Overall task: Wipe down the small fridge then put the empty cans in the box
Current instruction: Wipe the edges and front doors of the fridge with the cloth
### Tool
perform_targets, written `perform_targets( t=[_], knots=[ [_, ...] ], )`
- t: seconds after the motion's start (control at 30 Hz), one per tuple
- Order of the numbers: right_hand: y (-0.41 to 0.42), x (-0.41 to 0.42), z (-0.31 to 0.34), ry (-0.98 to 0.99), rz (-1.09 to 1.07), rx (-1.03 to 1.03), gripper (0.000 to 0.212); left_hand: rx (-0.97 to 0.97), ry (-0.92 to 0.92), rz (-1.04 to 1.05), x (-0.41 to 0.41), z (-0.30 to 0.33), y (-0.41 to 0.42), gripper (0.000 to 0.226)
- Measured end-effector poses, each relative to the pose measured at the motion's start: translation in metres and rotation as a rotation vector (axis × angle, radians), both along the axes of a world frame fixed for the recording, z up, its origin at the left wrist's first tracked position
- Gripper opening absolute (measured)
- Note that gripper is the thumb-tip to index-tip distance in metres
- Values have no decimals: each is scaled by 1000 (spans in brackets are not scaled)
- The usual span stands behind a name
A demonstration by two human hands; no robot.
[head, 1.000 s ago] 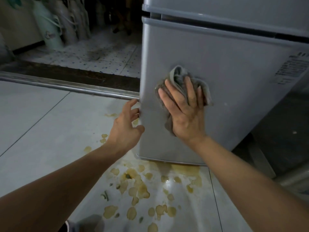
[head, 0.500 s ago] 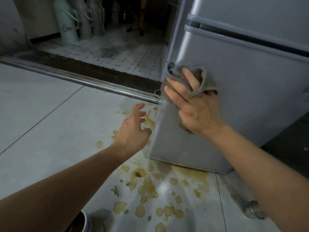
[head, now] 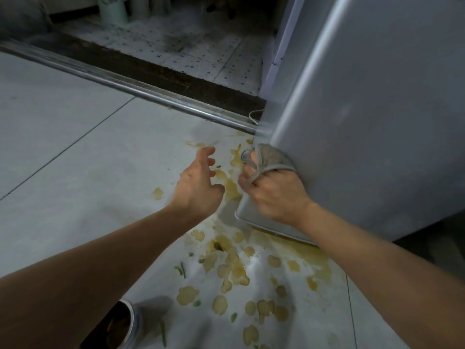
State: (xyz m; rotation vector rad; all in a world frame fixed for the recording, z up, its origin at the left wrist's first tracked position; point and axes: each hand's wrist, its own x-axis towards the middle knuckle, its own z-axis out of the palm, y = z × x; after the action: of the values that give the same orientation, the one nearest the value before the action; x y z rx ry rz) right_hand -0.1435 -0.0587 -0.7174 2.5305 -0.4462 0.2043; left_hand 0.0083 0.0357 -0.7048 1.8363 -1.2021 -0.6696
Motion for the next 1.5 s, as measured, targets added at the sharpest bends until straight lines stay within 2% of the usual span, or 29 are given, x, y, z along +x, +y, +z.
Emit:
perform_targets(
  t=[0.2, 0.37, 0.43, 0.57, 0.63, 0.73, 0.8, 0.9, 1.0, 1.07, 1.17, 1.2, 1.3, 1.37, 1.5],
  knots=[
    [9, 9, -42, 169, -47, 36, 44, 13, -43, -16, 2, -6, -1, 69],
    [16, 1, -94, 475, -138, -99, 58, 43, -119, -77, 0, -11, 4, 68],
    [18, -5, -110, 581, -120, -91, 61, 57, -138, -94, 0, -13, 7, 68],
    [24, -10, -100, 633, -67, -100, 61, 74, -165, -116, -3, -16, 11, 68],
    [24, -23, -85, 571, -39, -140, 64, 72, -160, -113, -7, -16, 10, 68],
    [16, -46, -51, 258, -11, -121, 73, 62, -143, -110, -16, -12, 2, 68],
    [7, -63, -28, 108, 26, -180, 75, 62, -133, -116, -25, -9, -5, 67],
    [1, -80, 3, -150, 17, -227, 69, 65, -161, -112, -41, -10, -14, 64],
    [-5, -89, -10, -328, -100, -264, 55, 62, -185, -112, -54, -16, -19, 57],
    [-5, -94, -43, -234, -110, -309, 57, 45, -184, -89, -60, -18, -21, 48],
    [-3, -108, -99, 159, -33, -224, 66, 34, -183, -34, -66, -18, -23, 36],
    [1, -111, -108, 233, -25, -188, 70, 37, -193, -28, -68, -19, -25, 34],
    [5, -106, -106, 339, 50, -176, 71, 62, -202, -24, -69, -19, -28, 37],
    [5, -115, -91, 357, 26, -139, 73, 91, -192, -12, -71, -16, -31, 42],
    [-11, -146, -47, -24, 29, -161, 74, 121, -208, 28, -76, -14, -34, 46]
  ],
)
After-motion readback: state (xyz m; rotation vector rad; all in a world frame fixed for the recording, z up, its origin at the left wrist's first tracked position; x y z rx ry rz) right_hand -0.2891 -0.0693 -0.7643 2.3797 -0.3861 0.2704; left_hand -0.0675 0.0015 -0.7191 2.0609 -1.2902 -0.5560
